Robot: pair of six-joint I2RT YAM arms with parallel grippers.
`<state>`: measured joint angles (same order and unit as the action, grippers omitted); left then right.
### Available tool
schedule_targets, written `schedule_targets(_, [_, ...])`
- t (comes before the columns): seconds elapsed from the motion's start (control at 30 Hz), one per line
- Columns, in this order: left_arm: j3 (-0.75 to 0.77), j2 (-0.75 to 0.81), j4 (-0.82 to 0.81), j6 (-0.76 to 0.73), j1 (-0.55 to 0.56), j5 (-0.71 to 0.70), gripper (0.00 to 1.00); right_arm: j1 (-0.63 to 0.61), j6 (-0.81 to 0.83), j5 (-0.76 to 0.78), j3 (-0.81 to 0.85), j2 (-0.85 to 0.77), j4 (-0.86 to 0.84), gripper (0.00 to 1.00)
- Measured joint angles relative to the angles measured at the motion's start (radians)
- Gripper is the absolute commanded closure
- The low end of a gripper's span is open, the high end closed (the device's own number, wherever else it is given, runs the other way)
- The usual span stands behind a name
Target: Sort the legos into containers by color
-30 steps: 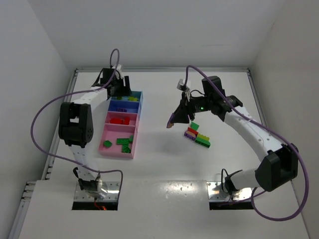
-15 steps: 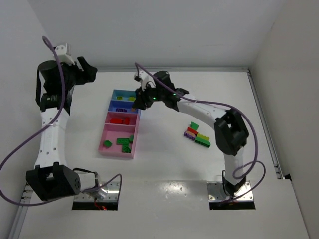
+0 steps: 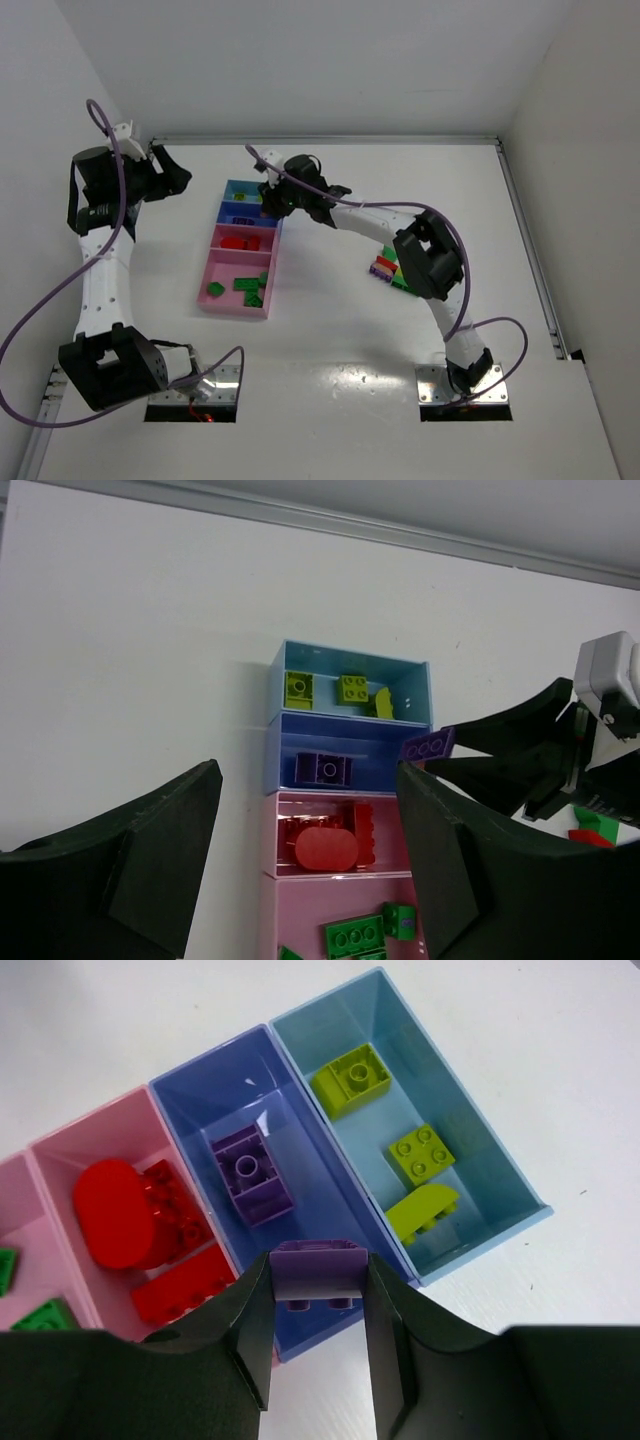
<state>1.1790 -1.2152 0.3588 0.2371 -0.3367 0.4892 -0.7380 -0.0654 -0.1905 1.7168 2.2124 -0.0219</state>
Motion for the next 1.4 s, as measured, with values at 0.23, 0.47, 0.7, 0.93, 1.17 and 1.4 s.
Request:
schedule_targets(0.23, [-0.021, 0.0, -0.001, -0.01, 0.0, 0.029, 0.24, -0.021, 0.035, 0.031, 0.001, 0.013, -0.004, 0.31])
schedule_targets(0.47, [-0.042, 0.0, -0.006, -0.021, 0.0, 0.094, 0.24, -0.032, 0.045, 0.019, -0.016, -0.009, 0.0, 0.28])
schedule_targets(0.7, [-0.1, 0.0, -0.015, -0.071, 0.162, 0.183, 0.24, 0.07, 0.064, 0.023, -0.286, -0.397, 0.106, 0.28])
schedule_targets(0.93, [-0.072, -0.122, -0.007, -0.122, 0.501, 0.196, 0.24, 0.306, 0.265, 0.057, -0.546, -0.939, 0.361, 0.28])
schedule_targets(1.17, [0.062, -0.317, -0.001, -0.124, 0.625, 0.189, 0.24, 0.307, 0.515, 0.065, -0.689, -1.021, 0.769, 0.25])
schedule_targets(1.4, [0.103, -0.341, -0.001, -0.132, 0.647, 0.179, 0.24, 0.317, 0.653, 0.133, -0.837, -1.029, 0.928, 0.24])
